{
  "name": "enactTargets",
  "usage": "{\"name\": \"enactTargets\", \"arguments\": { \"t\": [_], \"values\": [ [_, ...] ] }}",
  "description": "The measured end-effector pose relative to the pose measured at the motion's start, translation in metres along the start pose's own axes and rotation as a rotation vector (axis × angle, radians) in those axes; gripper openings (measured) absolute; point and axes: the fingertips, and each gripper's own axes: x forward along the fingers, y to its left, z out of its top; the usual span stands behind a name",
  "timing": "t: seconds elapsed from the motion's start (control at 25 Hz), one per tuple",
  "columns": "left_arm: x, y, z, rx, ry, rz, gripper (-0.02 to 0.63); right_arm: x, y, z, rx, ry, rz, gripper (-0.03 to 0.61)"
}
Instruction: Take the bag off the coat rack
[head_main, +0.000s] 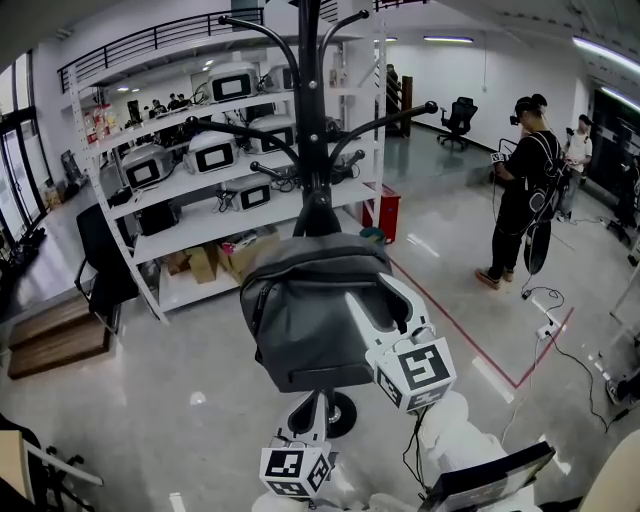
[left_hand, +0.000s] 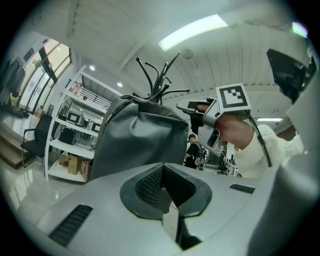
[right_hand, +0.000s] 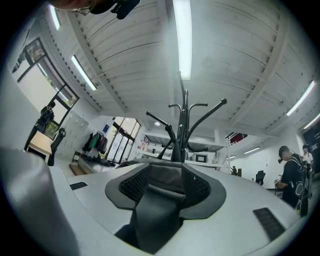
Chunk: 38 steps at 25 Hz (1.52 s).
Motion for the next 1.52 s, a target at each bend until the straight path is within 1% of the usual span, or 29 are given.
{"name": "enactTargets", "arguments": {
  "t": [0.12,0.2,0.4,0.52,0.72,0.92,1.12,1.32,1.4,1.52],
  "values": [
    [0.000,0.003,0.003,-0.001,-0.008,0.011,0.002,0.007,-0.003,0.010,0.007,-0.009,0.011,0.207],
    [-0.002,0.007,0.004,0.002,-0.010,0.020,0.002,0.013,-0.005,0.014,-0.001,-0.011,0.016,0.221],
    [-0.006,0.018,0.007,0.008,-0.017,0.049,0.002,0.037,-0.018,0.028,-0.061,-0.001,0.021,0.243],
    [-0.008,0.026,0.010,0.012,-0.017,0.061,0.002,0.057,-0.028,0.032,-0.115,0.044,0.022,0.244],
    [-0.012,0.039,0.014,0.007,-0.018,0.086,0.002,0.088,-0.041,0.022,-0.169,0.152,0.051,0.244],
    [-0.014,0.048,0.014,0.018,-0.017,0.105,0.002,0.105,-0.044,0.012,-0.145,0.225,0.089,0.244],
    [-0.012,0.058,0.016,0.025,-0.011,0.125,0.002,0.122,-0.043,0.011,-0.116,0.291,0.149,0.242],
    [-0.009,0.062,0.016,0.028,-0.009,0.132,0.002,0.132,-0.043,0.007,-0.127,0.371,0.183,0.239],
    [-0.007,0.064,0.017,0.033,-0.009,0.136,0.002,0.134,-0.043,0.006,-0.131,0.381,0.190,0.222],
    [-0.003,0.067,0.021,0.040,-0.010,0.139,0.002,0.138,-0.039,0.004,-0.130,0.396,0.218,0.170]
  ]
}}
